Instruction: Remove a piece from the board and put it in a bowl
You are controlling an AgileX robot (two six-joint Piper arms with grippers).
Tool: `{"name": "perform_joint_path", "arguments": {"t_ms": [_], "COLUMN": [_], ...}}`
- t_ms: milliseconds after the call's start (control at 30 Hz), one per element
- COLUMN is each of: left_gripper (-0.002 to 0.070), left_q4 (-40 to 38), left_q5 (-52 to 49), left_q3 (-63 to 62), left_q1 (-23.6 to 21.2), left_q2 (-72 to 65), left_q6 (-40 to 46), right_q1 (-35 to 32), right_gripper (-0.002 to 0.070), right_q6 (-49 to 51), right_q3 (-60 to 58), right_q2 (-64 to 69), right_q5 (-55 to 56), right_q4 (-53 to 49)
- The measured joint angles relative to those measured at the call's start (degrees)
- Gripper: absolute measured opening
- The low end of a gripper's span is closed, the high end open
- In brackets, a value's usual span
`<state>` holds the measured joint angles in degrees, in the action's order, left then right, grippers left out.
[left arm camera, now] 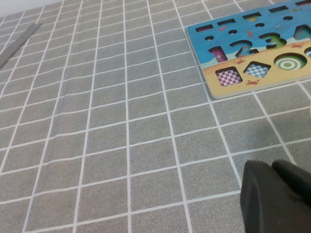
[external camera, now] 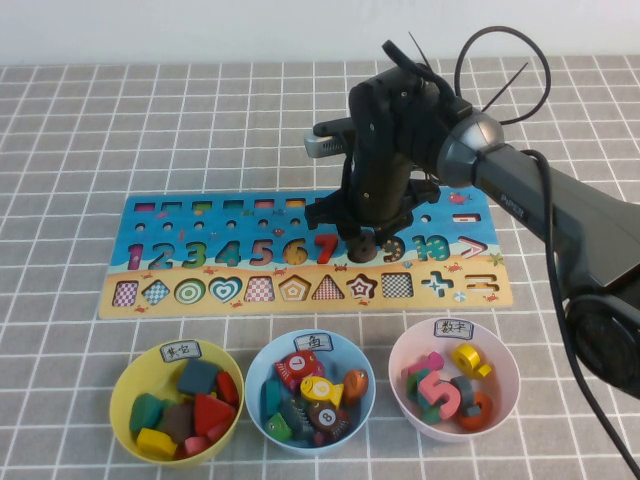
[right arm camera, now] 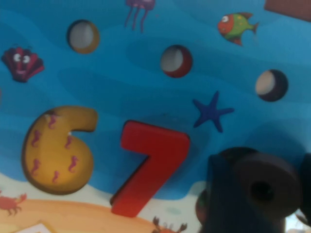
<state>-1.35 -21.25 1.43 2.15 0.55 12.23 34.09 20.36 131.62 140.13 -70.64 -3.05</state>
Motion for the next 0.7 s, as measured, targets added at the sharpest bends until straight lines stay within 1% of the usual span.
{"name": "perform_joint_path", "arguments": {"t_ms": [100, 700], "left_gripper": [-0.0001, -0.0001], "left_q4": [0.0, 0.0], "left_q5": [0.0, 0.0], "left_q3": [0.0, 0.0], "left_q1": [0.0, 0.0], "left_q2": [0.0, 0.0], "left_q6": [0.0, 0.0], "right_q1": [0.1, 0.1], "right_gripper": [0.0253, 0.0251], "right_q6": [0.0, 0.0], "right_q3": [0.0, 0.0], "right_q2": [0.0, 0.0], "right_q5": [0.0, 0.0], "right_q4": [-0.4, -0.6]}}
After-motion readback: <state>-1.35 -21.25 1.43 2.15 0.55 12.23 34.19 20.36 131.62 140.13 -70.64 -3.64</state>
